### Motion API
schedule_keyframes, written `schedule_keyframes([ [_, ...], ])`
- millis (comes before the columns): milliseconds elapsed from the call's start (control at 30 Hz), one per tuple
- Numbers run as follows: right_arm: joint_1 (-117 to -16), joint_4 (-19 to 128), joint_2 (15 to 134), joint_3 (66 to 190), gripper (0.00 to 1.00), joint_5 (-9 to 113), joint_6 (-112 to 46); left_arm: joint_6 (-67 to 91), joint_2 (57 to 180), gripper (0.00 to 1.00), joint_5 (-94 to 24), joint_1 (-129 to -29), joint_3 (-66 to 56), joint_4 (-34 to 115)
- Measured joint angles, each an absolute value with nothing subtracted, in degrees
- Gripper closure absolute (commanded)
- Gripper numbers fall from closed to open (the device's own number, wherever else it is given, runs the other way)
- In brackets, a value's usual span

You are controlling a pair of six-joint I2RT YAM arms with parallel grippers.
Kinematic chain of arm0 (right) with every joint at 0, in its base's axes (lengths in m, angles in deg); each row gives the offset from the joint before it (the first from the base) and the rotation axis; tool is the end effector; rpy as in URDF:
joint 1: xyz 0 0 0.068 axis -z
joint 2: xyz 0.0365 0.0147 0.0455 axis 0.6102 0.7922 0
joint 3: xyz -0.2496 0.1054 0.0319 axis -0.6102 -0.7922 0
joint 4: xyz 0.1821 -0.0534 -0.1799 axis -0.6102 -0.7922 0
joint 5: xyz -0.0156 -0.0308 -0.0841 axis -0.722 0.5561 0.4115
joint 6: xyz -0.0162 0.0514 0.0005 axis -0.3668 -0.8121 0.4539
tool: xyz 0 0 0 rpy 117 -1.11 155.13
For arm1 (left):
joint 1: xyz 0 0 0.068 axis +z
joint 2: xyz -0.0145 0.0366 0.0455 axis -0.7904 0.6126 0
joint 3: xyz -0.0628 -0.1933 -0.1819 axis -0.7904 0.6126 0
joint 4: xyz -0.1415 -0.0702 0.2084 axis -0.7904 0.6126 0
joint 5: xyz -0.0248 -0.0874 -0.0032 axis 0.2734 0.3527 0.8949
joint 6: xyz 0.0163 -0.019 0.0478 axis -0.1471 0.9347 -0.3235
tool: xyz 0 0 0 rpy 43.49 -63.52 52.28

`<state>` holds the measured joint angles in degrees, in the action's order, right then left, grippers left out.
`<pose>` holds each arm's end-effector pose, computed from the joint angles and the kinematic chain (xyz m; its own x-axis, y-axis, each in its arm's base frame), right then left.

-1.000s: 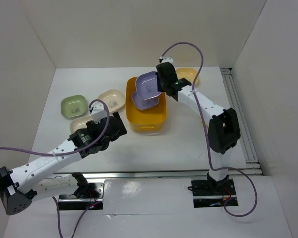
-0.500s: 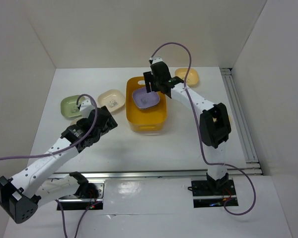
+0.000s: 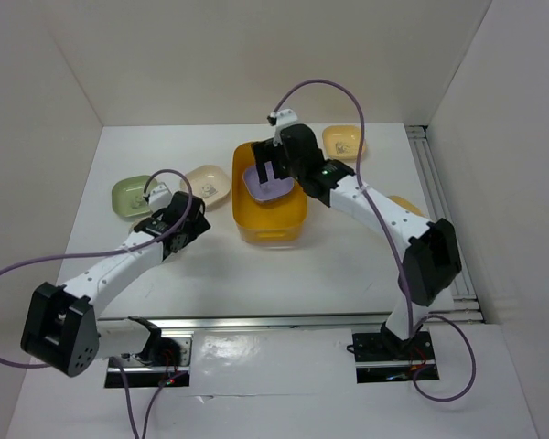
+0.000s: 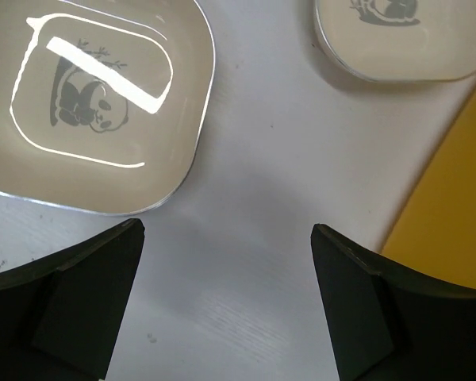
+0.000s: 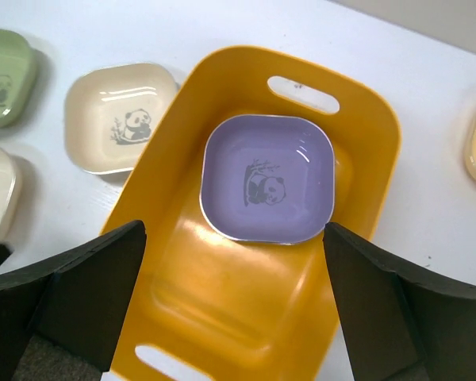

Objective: Place the plates into the plastic bin on the countertop

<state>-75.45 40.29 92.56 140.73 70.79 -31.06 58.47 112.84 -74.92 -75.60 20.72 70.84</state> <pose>0.3306 0.2485 0.3382 -0.3825 -0.1930 -0.9036 -0.4410 0.8975 -0.0051 0.2290 -0.0787 0.2387 -0.4047 -0.6175 -0.6744 -0.5875 0.7408 -0.3258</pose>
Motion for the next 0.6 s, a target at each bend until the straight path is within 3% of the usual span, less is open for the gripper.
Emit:
schedule_keyframes([
  [333,-75.78,46.17,81.54,127.13,0.0,68.56,-31.11,51.23,128.57,0.03,-68.23,-64.56,16.24,63.69],
  [500,-76.43,46.82,81.48,125.65,0.0,68.3,-31.3,49.9,134.24,0.2,-65.41,-62.53,15.1,61.46],
  [600,-76.85,47.08,81.24,125.47,0.0,68.67,-31.3,49.97,135.59,0.42,-64.16,-62.44,15.36,60.94],
])
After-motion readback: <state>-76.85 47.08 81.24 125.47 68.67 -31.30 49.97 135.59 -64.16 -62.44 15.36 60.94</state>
